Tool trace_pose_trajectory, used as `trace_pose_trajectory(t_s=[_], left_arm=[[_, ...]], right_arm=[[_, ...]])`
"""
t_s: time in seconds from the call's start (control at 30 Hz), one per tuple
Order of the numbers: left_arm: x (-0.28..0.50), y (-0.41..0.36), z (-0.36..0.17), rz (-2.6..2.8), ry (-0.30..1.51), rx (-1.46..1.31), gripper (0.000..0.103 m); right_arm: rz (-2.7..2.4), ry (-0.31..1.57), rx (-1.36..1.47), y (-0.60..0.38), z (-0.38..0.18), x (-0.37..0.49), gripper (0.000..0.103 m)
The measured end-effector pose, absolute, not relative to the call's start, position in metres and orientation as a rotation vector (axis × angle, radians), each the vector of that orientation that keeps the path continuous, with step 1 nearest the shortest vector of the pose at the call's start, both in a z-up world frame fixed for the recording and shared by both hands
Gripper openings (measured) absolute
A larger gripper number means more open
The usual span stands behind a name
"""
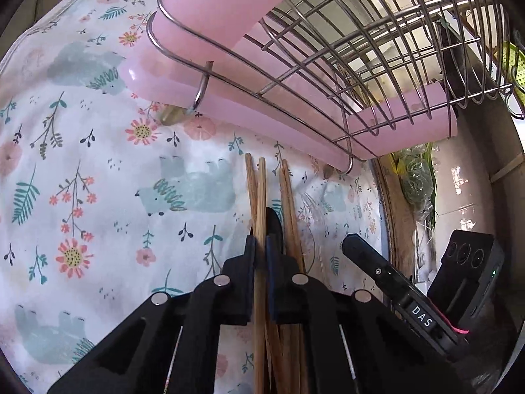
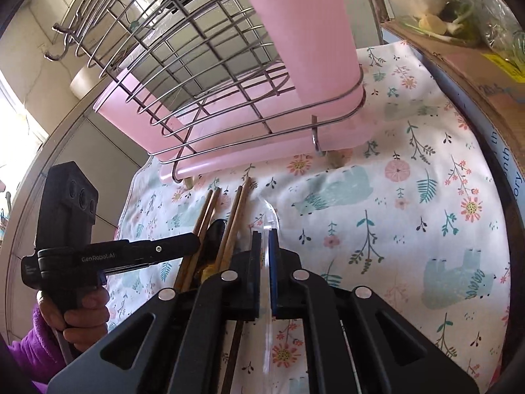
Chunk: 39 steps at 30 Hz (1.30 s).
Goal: Organize utensils
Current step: 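Lift the chopstick with the left tool while the right tool lifts the fork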
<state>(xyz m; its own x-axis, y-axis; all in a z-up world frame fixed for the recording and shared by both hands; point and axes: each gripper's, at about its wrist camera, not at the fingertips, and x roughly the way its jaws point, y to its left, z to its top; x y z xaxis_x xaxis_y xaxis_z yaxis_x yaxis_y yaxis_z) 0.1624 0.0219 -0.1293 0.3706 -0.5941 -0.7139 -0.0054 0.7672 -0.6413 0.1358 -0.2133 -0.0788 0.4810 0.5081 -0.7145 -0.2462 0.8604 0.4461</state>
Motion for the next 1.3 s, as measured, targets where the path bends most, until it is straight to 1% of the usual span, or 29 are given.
trace_pose_trajectory(t_s=[0.17, 0.27, 0.43, 0.5, 0.57, 0.63, 0.67, 0.8, 0.9, 0.93, 0.97, 1.07, 1.3], left_arm=[[0.155, 0.026, -0.117, -0.386, 1.111, -0.599, 0.006], [0.149, 0.029, -0.104, -0.350, 1.080, -0.545, 0.006], [0.142, 0.033, -0.094, -0.320, 1.049, -0.510, 0.006], [0.141, 0.034, -0.092, -0.320, 1.046, -0.508, 0.006], [0.139, 0.035, -0.092, -0.316, 1.042, -0.499, 0.006], [0.139, 0.036, -0.092, -0.317, 1.042, -0.494, 0.006], [0.133, 0.048, -0.092, -0.319, 1.042, -0.495, 0.006], [0.133, 0.048, -0.090, -0.332, 1.040, -0.506, 0.006], [0.131, 0.052, -0.088, -0.337, 1.036, -0.514, 0.006], [0.130, 0.053, -0.087, -0.329, 1.033, -0.511, 0.006], [0.130, 0.054, -0.086, -0.319, 1.029, -0.499, 0.006], [0.129, 0.055, -0.083, -0.290, 1.019, -0.454, 0.006], [0.134, 0.055, -0.099, -0.238, 1.067, -0.436, 0.007]], right_arm=[[0.471, 0.963, 0.310, -0.218, -0.078, 0.134, 0.005], [0.465, 0.967, 0.315, -0.225, -0.077, 0.132, 0.005], [0.439, 1.023, 0.320, -0.225, -0.080, 0.140, 0.006], [0.449, 1.042, 0.319, -0.219, -0.081, 0.145, 0.010], [0.457, 1.045, 0.309, -0.213, -0.080, 0.147, 0.030], [0.459, 1.032, 0.288, -0.206, -0.078, 0.150, 0.037], [0.456, 1.027, 0.270, -0.202, -0.077, 0.151, 0.037], [0.432, 1.022, 0.193, -0.190, -0.080, 0.158, 0.037], [0.427, 1.035, 0.197, -0.187, -0.089, 0.164, 0.035], [0.423, 1.034, 0.207, -0.189, -0.091, 0.165, 0.021], [0.419, 1.035, 0.215, -0.190, -0.092, 0.165, 0.010], [0.416, 1.031, 0.236, -0.193, -0.094, 0.165, 0.004], [0.419, 1.001, 0.254, -0.215, -0.088, 0.156, 0.004]])
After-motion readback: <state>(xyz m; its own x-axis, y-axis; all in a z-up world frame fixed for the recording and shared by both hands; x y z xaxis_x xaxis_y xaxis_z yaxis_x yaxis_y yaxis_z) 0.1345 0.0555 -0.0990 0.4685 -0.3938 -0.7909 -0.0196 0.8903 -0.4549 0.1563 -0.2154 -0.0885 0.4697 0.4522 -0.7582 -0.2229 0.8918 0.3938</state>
